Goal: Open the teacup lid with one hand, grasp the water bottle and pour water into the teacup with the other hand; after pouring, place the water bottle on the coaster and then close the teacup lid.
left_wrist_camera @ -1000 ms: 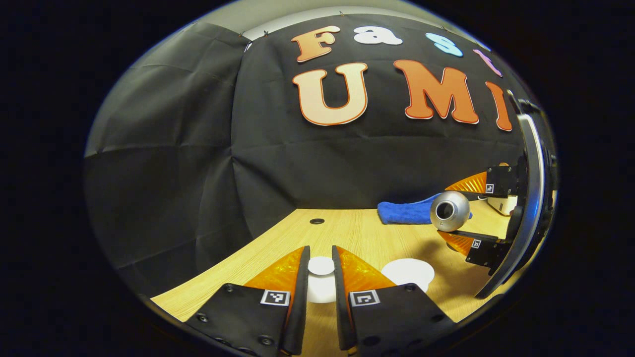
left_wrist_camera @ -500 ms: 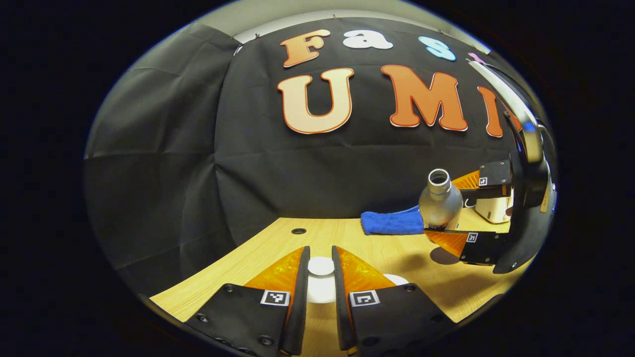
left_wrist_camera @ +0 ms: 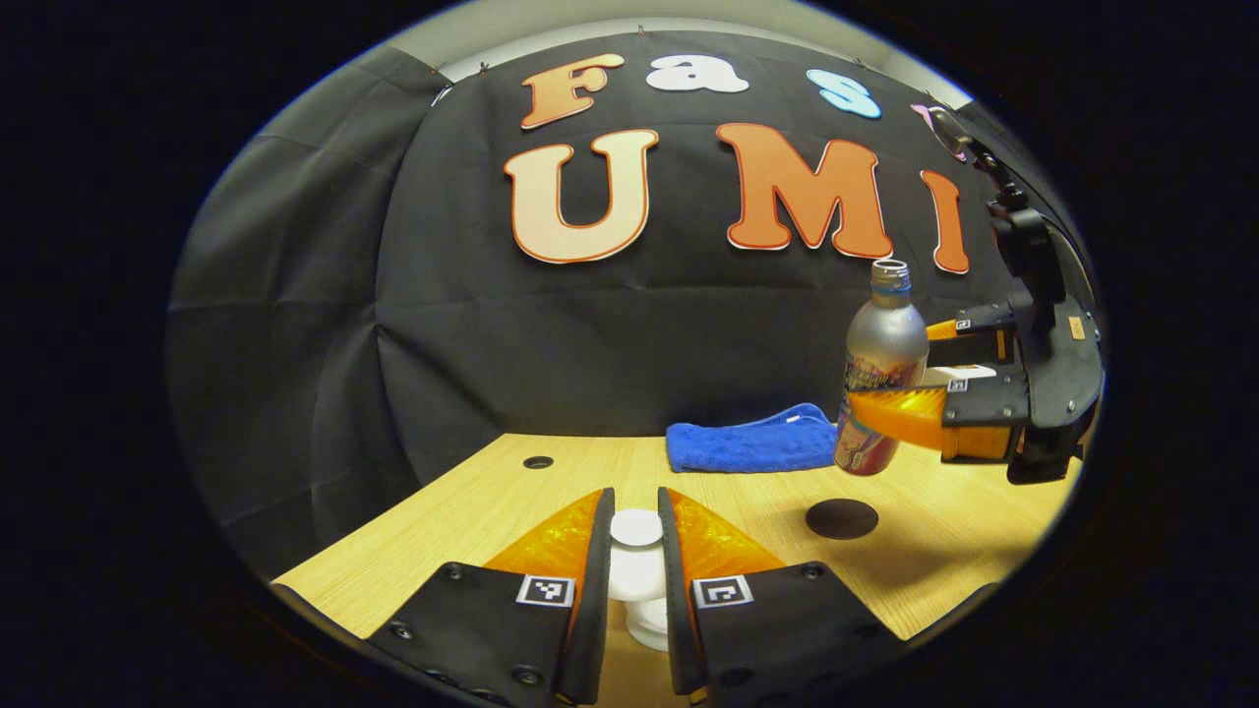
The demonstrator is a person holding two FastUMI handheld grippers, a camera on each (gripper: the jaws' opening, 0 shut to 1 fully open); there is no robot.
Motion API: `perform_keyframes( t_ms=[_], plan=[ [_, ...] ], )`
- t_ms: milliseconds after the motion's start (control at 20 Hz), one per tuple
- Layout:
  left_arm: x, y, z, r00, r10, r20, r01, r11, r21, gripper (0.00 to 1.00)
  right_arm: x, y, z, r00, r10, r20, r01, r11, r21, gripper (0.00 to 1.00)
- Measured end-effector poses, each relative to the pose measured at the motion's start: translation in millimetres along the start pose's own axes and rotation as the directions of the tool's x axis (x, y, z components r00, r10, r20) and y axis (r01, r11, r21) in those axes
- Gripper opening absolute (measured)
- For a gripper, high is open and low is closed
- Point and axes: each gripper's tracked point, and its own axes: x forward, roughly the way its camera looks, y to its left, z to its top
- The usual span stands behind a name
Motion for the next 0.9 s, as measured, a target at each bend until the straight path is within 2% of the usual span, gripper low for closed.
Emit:
perform_keyframes(
  t_ms=[200, 400, 900],
  plan=[
    [5, -12, -8, 1.000, -0.013, -0.013, 0.014, 1.000, 0.013, 0.30, 1, -11, -18, 1.000, -0.001, -0.018, 0.003, 0.990, 0.141, 0.79],
    [10, -17, -16, 0.999, -0.025, -0.027, 0.025, 1.000, 0.012, 0.30, 8, -14, -28, 0.999, 0.001, -0.041, 0.009, 0.973, 0.231, 0.79],
    [10, -24, -30, 0.998, -0.033, -0.051, 0.034, 0.999, 0.012, 0.30, 34, -9, -66, 0.995, 0.013, -0.094, 0.018, 0.947, 0.321, 0.80]
  ],
)
